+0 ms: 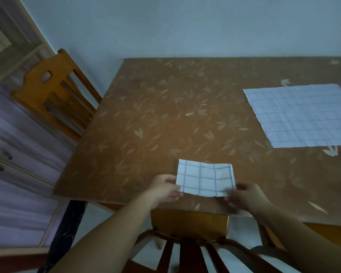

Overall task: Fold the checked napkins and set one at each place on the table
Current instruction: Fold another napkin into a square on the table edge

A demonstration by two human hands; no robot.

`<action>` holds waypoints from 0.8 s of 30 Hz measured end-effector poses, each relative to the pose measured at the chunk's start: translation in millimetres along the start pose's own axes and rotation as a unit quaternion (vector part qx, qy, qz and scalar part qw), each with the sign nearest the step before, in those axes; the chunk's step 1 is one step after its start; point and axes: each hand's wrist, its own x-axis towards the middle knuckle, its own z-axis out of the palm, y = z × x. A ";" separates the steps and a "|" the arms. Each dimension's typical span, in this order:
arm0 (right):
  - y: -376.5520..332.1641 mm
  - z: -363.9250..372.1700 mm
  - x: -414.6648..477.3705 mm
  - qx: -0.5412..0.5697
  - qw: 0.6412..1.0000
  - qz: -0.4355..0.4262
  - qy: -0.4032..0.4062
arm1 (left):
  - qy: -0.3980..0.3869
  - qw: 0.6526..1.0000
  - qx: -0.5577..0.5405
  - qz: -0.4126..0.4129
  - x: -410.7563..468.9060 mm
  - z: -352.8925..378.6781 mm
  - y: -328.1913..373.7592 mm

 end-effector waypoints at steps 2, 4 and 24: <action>2.0 4.5 5.7 -0.008 0.999 0.010 0.030 | 0.022 1.000 -0.001 -0.006 5.1 0.3 -6.0; 3.0 7.6 10.3 -0.013 0.998 0.009 0.059 | 0.039 0.999 0.012 -0.007 9.5 1.2 -10.6; -12.7 10.1 12.9 -0.174 0.979 -0.005 0.105 | 0.128 0.961 0.222 0.102 15.7 -8.6 2.1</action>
